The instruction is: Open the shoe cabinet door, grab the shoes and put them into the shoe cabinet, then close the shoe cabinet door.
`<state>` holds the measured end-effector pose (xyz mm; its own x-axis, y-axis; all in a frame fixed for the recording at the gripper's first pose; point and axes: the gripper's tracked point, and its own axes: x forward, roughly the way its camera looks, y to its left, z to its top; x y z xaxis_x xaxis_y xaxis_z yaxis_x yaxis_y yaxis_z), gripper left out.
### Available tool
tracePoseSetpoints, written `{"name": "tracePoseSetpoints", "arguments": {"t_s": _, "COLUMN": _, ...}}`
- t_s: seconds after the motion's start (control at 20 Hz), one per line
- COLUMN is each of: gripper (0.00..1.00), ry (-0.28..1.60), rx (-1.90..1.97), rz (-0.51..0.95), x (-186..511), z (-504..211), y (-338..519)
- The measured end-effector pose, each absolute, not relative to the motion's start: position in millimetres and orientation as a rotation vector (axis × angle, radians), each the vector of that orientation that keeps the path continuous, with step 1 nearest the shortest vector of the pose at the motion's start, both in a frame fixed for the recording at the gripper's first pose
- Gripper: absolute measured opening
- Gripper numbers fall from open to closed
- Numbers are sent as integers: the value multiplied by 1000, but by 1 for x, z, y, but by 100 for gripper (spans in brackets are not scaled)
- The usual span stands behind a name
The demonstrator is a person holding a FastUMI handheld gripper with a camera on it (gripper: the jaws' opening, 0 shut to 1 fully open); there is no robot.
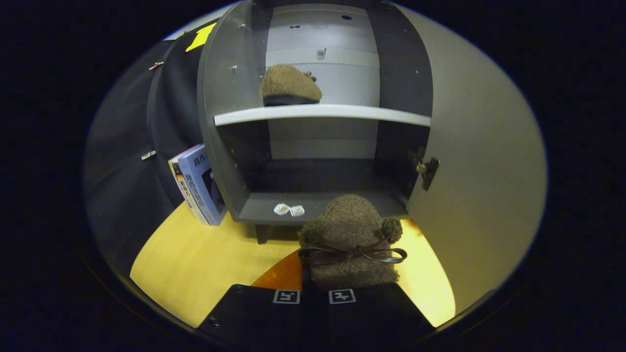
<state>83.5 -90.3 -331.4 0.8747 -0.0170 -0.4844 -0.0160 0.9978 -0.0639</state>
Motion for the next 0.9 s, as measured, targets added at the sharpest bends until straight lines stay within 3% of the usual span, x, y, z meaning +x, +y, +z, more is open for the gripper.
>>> {"name": "tracePoseSetpoints", "arguments": {"t_s": 0.5, "gripper": 7, "ry": 416, "rx": -52, "rz": -28, "x": 131, "z": -212, "y": -89}}
{"name": "tracePoseSetpoints", "arguments": {"t_s": 0.9, "gripper": 7, "ry": 439, "rx": -64, "rz": -41, "x": 208, "z": -161, "y": -88}}
